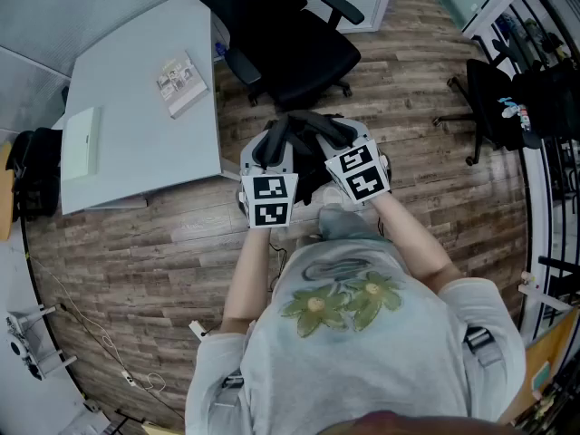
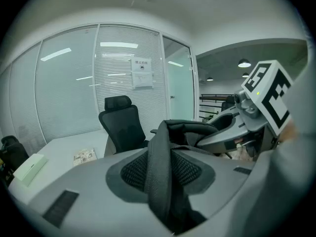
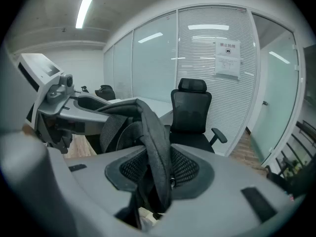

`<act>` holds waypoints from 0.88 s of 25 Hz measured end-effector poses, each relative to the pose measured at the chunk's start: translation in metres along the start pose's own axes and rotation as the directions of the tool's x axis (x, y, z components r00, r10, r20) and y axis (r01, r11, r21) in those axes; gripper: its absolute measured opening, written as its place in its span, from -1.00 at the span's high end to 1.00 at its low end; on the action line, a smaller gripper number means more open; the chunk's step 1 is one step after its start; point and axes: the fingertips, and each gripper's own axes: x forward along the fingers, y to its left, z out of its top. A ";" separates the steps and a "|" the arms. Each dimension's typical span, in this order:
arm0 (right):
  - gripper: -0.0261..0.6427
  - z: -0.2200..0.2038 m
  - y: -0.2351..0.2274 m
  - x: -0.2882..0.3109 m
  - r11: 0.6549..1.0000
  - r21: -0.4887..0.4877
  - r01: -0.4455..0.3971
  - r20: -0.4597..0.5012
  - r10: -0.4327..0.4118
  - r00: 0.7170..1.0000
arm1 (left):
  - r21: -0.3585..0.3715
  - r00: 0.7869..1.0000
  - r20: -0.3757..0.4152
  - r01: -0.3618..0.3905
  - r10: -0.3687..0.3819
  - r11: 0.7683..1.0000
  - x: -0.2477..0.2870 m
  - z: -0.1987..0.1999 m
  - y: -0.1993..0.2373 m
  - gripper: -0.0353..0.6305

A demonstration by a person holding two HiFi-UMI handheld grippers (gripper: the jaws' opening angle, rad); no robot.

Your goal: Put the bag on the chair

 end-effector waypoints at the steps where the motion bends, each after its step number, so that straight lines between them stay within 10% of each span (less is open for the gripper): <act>1: 0.50 0.000 -0.002 0.003 1.000 -0.004 0.002 -0.001 -0.002 1.000 | -0.002 1.000 0.000 0.001 -0.001 1.000 0.002 0.001 0.001 0.44; 22: 0.50 0.038 -0.073 0.033 1.000 -0.014 -0.024 0.035 0.024 0.999 | 0.009 0.999 0.009 -0.033 0.033 0.999 0.070 0.051 0.007 0.44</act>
